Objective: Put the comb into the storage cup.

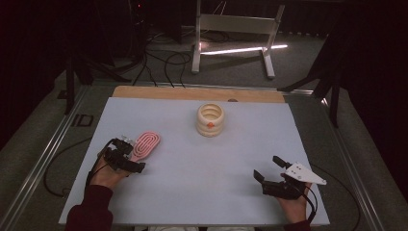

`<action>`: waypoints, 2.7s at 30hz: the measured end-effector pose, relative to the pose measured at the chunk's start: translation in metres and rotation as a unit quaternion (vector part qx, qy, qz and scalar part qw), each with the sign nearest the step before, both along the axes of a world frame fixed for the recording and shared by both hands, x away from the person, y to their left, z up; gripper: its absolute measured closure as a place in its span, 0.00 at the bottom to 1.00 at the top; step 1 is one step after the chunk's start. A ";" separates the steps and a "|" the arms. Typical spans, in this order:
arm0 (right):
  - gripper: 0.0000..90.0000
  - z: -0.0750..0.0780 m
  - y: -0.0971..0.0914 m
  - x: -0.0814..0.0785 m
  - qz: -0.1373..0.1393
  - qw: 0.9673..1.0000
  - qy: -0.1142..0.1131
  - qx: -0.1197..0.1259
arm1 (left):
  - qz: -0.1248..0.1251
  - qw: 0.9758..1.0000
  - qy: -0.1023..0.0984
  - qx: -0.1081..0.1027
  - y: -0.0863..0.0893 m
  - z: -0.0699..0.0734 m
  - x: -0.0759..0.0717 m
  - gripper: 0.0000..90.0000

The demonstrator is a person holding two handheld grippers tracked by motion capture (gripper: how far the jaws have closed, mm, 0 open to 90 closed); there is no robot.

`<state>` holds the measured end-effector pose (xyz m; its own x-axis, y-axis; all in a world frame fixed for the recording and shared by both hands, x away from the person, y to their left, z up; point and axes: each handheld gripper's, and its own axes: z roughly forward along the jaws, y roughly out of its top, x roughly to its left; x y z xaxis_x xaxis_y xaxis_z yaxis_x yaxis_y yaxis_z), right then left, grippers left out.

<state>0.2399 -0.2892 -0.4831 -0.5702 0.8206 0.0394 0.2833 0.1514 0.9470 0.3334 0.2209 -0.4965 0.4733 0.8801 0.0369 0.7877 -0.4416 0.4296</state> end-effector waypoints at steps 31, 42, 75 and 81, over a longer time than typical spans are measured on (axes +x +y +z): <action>0.09 -0.002 0.000 0.001 -0.002 1.000 0.005 -0.006 | -0.021 0.998 0.062 0.016 -0.004 0.005 0.013 0.78; 0.09 -0.001 0.000 0.001 -0.004 1.000 0.006 -0.005 | -0.010 1.000 0.025 -0.012 0.000 0.010 0.007 0.78; 0.09 -0.003 0.002 0.002 -0.001 1.000 0.008 -0.003 | -0.006 0.993 -0.090 -0.076 0.005 0.030 -0.009 0.78; 0.09 -0.003 0.003 0.003 0.002 1.000 0.010 -0.005 | -0.006 0.991 -0.104 -0.083 0.002 0.031 -0.009 0.78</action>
